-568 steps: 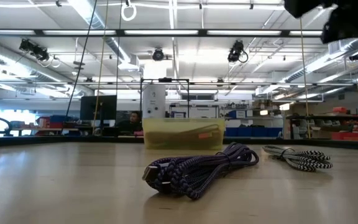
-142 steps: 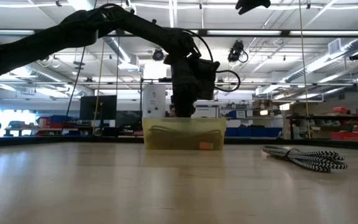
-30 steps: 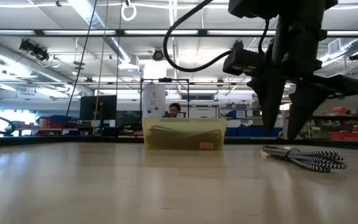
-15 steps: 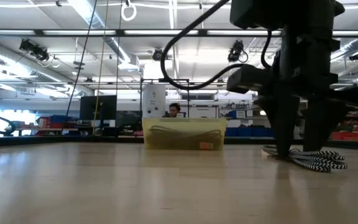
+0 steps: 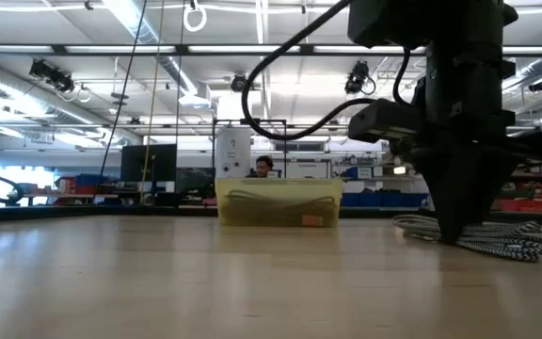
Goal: Pick and place USB-C Cables
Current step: Put the white charger cable into the bin
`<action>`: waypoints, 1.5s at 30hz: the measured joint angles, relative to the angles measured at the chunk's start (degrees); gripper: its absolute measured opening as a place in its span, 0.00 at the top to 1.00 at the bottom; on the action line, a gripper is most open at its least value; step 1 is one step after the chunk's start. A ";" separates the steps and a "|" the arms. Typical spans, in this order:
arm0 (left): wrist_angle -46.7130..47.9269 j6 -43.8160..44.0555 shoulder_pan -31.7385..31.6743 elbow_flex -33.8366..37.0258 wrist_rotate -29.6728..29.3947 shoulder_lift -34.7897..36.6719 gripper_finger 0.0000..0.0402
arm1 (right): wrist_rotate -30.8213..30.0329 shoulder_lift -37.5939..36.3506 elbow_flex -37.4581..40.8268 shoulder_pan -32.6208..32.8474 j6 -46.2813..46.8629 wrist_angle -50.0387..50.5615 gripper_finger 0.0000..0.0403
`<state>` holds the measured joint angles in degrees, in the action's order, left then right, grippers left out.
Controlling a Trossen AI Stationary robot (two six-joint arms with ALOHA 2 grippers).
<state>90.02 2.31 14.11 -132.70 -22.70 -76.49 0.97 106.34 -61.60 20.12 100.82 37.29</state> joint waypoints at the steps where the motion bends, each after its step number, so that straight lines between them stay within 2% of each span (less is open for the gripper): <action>1: -0.02 0.00 0.00 0.02 0.00 0.00 0.48 | 0.25 0.00 0.00 0.00 -0.60 -0.61 0.95; 6: 0.00 -0.04 0.00 0.00 0.00 0.00 0.48 | 0.44 -1.16 -0.84 -0.23 -2.53 -1.97 0.95; 10: -0.02 -0.02 0.00 0.00 0.00 0.00 0.48 | -3.00 -4.95 -6.67 -2.31 -10.55 -2.00 0.95; 13: 0.00 -0.04 0.00 0.00 0.00 0.00 0.48 | -5.42 -6.56 -12.93 -5.64 -22.12 2.12 0.95; 16: 0.00 -0.04 0.00 0.00 0.00 0.00 0.48 | -5.40 -7.48 -21.50 -10.55 -37.27 9.23 0.95; 19: 0.00 0.00 0.00 0.00 0.00 0.00 0.48 | -3.99 -7.74 -29.78 -16.92 -53.24 17.51 0.95; 24: 0.00 0.02 0.00 0.00 0.00 0.00 0.48 | 0.65 -7.63 -38.45 -28.89 -75.17 22.45 0.95; 28: 0.00 0.04 0.00 0.00 0.00 0.00 0.48 | 6.19 -7.67 -39.87 -37.29 -87.03 22.26 0.95; 33: 0.00 0.04 0.00 0.00 0.00 0.00 0.48 | 10.44 -5.79 -39.87 -43.74 -100.37 23.63 0.95; 38: -0.10 1.04 0.02 0.00 -1.33 0.00 0.48 | 16.14 -0.42 -39.87 -45.96 -109.71 24.50 0.95; 45: -0.11 4.92 0.00 0.00 -5.10 0.00 0.48 | 22.03 9.38 -39.87 -44.56 -119.34 25.11 0.95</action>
<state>89.91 7.23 14.11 -132.70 -27.80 -76.49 23.00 115.73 -101.47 -24.44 -18.53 62.40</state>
